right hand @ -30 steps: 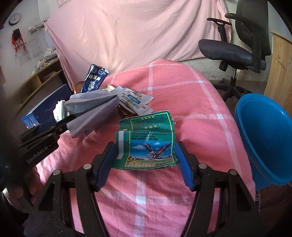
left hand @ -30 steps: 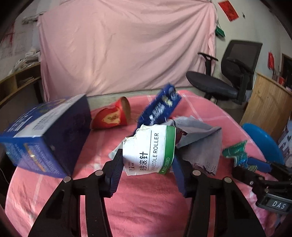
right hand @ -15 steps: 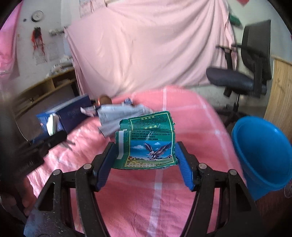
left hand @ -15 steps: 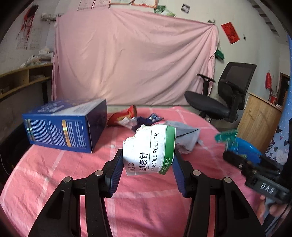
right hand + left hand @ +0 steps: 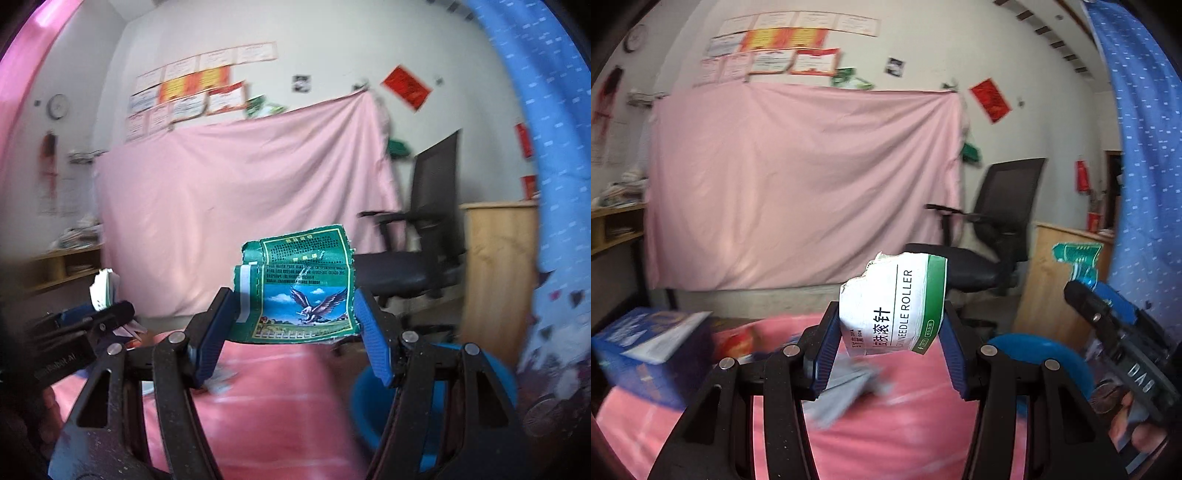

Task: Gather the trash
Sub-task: 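Carry both items over the blue basin and open both tools to drop them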

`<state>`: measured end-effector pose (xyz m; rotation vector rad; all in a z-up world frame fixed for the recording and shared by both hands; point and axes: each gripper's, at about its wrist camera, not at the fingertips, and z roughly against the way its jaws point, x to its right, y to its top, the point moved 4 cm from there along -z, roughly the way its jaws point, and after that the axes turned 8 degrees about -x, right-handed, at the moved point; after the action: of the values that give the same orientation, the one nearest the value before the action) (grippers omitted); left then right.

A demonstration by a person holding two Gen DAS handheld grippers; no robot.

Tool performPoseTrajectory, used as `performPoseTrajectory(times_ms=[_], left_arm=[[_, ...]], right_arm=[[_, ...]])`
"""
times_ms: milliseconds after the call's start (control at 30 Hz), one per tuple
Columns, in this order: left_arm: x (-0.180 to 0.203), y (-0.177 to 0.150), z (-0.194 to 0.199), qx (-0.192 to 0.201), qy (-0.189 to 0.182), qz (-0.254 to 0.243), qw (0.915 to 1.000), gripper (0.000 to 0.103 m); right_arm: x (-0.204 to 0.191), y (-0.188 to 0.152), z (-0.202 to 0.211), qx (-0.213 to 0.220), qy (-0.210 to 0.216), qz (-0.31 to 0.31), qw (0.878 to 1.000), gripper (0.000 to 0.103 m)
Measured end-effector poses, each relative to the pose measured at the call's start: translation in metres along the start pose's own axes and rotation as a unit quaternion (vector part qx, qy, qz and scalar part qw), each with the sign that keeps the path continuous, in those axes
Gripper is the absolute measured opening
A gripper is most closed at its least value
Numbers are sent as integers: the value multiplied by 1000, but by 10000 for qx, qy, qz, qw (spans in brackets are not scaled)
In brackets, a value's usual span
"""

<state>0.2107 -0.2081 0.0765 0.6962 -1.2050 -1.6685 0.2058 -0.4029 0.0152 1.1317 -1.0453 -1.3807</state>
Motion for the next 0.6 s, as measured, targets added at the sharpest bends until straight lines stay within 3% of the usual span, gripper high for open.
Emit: performPoseTrajectory(times_ms=[167, 233, 433, 600], left_arm=[[61, 8, -47, -305, -642, -51, 9975, 46], [91, 7, -72, -519, -854, -153, 9949, 46], [148, -4, -134, -1056, -1050, -324, 9883, 46], [167, -32, -184, -1712, -998, -511, 9788, 46]], right_arm=[[55, 1, 13, 181, -820, -13, 9965, 79], [78, -6, 12, 69, -1095, -172, 9938, 79], [136, -38, -6, -508, -1486, -809, 9843, 79], [165, -61, -19, -978, -1541, -1073, 9773, 79]])
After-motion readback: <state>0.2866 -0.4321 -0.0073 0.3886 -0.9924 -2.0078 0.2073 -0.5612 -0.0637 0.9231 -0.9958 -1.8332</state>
